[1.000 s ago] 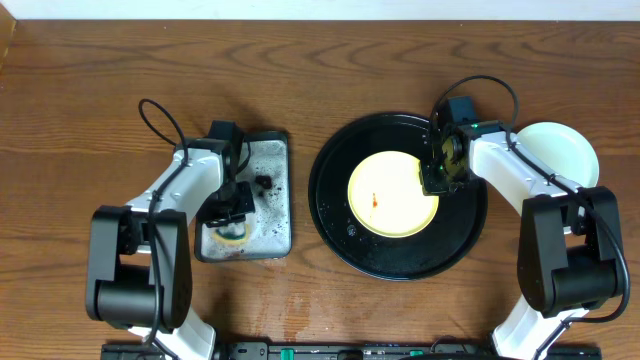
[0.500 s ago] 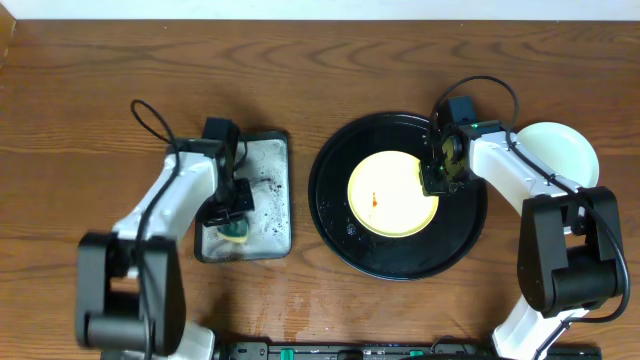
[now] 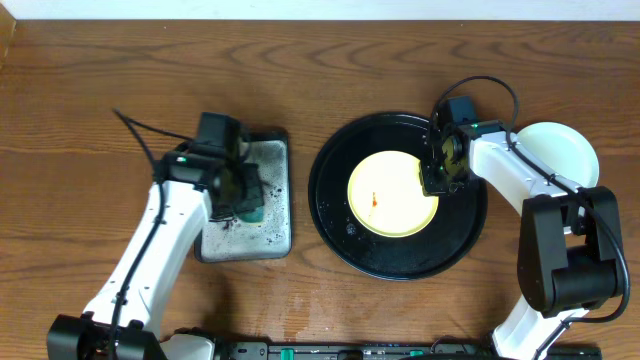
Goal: Clean dirty plates on tray and stack at the side
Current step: 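Scrub the held yellow plate with the sponge in the left gripper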
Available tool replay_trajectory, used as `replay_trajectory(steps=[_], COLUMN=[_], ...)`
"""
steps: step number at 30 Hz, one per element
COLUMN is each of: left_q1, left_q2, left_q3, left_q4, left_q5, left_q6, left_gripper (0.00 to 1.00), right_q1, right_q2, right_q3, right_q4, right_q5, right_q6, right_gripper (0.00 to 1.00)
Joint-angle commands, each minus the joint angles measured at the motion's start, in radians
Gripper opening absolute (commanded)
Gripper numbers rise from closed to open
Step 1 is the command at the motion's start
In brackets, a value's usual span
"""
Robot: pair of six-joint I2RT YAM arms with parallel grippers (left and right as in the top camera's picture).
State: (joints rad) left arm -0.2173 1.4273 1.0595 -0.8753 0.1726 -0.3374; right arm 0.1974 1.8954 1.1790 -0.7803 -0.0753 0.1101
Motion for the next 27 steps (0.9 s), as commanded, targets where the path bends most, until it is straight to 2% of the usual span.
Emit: replay_trajectory(steps=[1,7,14,20,27], left_q1=[-0.096,-0.298,-0.492,-0.531,-0.530], left_q2=[-0.003,0.033,0.232,0.420,0.590], left_q3=[0.105,0.125,0.125,0.125,0.125], left_q4=[0.025,0.206,0.421,0.576,0.578], left_q5=[0.056,0.109,0.116,0.168,0.190], left_q6=[-0.066,-0.222,-0.325,-0.448,-0.495], left_gripper=[0.07,0.07,0.07,0.08,0.08], right_q1=[0.000,0.000,0.000,0.001,0.001], right_q2=[0.035,0.035,0.035,0.035,0.035], right_q3=[-0.014,-0.014,-0.014,-0.014,-0.014], right_q4=[-0.008,-0.008,0.002,-0.003,-0.006], right_q5=[-0.013,-0.029,-0.076,-0.092,-0.092], right_q6=[0.008,0.005,-0.029,-0.029,-0.029], right_gripper=[0.01,0.01,0.01,0.01,0.01])
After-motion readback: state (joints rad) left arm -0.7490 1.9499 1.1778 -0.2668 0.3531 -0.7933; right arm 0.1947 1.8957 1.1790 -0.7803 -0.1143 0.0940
